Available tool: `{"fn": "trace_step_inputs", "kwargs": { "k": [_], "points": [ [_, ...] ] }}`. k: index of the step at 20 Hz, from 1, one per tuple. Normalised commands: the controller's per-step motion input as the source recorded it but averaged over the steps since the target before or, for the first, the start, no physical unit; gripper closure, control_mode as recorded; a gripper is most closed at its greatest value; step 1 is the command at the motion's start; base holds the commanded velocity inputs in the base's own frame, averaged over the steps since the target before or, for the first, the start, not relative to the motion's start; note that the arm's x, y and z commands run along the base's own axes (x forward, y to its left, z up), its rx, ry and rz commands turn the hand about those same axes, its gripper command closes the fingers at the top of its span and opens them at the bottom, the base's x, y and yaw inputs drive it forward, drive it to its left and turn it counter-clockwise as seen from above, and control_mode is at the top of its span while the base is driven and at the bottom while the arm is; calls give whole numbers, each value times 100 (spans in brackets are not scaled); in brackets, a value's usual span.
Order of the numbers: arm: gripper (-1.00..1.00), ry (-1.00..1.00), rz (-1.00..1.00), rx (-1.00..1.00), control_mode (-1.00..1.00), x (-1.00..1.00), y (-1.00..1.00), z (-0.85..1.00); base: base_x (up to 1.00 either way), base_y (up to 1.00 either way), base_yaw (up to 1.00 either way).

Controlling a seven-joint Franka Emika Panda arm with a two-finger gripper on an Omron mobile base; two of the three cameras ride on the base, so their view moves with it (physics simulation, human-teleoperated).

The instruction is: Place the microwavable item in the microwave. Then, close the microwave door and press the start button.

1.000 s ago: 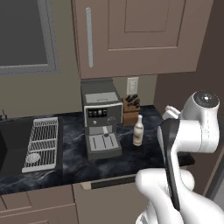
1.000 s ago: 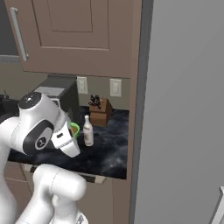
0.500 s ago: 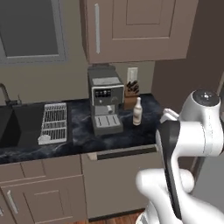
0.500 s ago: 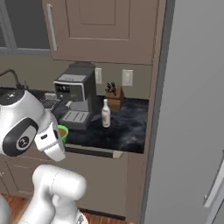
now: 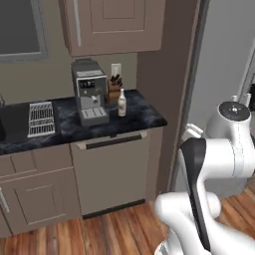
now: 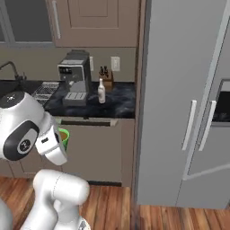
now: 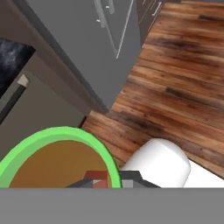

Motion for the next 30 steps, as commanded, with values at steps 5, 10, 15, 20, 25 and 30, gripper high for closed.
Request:
{"fn": "trace_step_inputs", "kwargs": {
  "k": [5,10,15,20,25,30],
  "points": [
    [100,0,0,0,100,0,0,0,-90,-17,-55],
    [100,0,0,0,100,0,0,0,-45,-22,-64],
    [100,0,0,0,100,0,0,0,-5,-39,-64],
    [100,0,0,0,100,0,0,0,15,-68,-54],
    [100,0,0,0,100,0,0,0,43,-87,-40],
    [100,0,0,0,100,0,0,0,68,-79,-25]
  ]
}}
